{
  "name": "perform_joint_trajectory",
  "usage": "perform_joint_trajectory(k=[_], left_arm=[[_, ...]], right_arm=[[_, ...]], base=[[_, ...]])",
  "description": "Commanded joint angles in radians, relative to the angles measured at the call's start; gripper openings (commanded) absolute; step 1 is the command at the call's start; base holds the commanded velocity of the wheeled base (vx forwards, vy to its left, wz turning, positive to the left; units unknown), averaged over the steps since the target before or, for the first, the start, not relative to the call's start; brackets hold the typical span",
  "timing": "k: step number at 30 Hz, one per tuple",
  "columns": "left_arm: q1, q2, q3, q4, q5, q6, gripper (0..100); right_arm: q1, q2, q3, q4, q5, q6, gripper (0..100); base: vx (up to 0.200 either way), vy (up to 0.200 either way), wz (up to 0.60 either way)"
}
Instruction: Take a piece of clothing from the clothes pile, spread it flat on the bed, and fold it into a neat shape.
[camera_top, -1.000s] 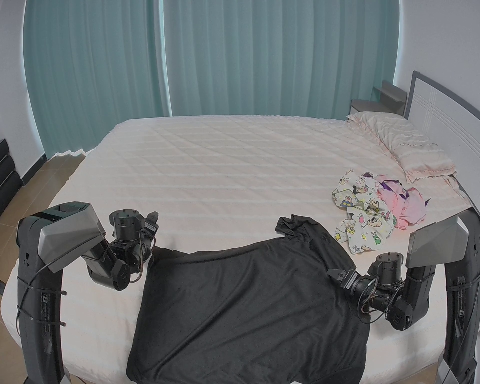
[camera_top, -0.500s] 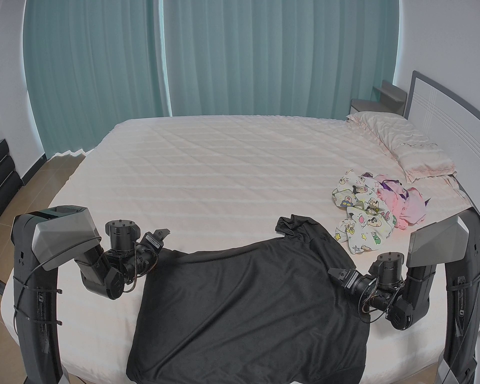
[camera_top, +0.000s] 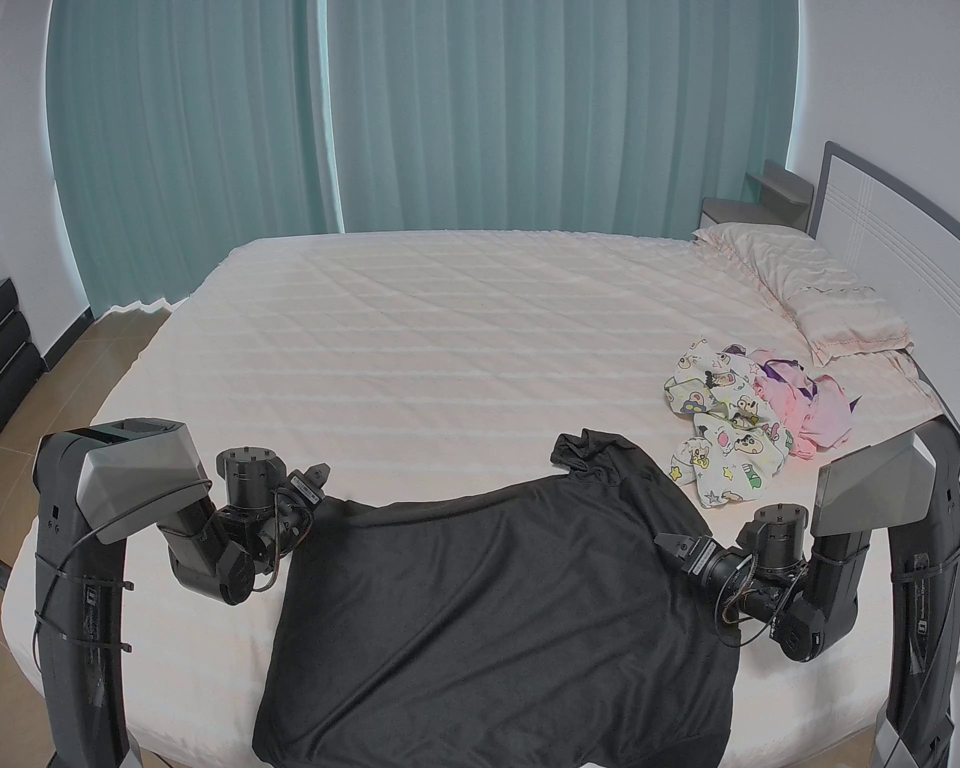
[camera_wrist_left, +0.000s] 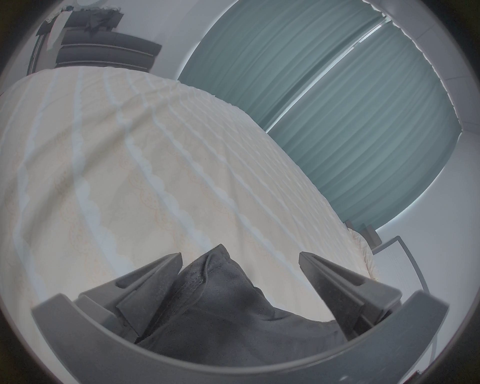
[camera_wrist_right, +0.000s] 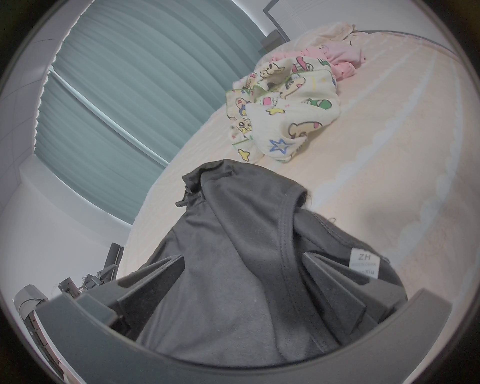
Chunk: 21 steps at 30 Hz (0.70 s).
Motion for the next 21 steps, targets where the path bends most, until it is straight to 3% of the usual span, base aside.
perform_joint_trajectory(k=[1,8,9,15,18,21], left_arm=[[-0.016,0.042,-0.007,-0.023,0.008,0.009,100],[-0.030,0.053,-0.007,-0.021,0.008,0.013,100],[-0.030,0.053,-0.007,-0.021,0.008,0.013,0],[-0.029,0.059,-0.023,-0.026,0.028,0.013,0],[-0.010,0.059,-0.054,-0.027,0.098,0.013,0],[0.000,0.058,-0.059,-0.027,0.110,0.012,0]], right_arm=[[0.003,0.013,0.005,-0.021,0.000,-0.001,100],[0.003,0.016,0.005,-0.023,-0.001,-0.001,100],[0.003,0.016,0.005,-0.023,-0.001,-0.001,100],[-0.020,-0.010,0.003,-0.041,-0.001,-0.001,100],[-0.030,-0.084,0.025,-0.075,-0.020,-0.026,100],[-0.035,-0.131,0.034,-0.066,-0.018,-0.049,100]], base=[[0.000,0.000,0.00],[0.000,0.000,0.00],[0.000,0.000,0.00],[0.000,0.000,0.00],[0.000,0.000,0.00],[0.000,0.000,0.00]])
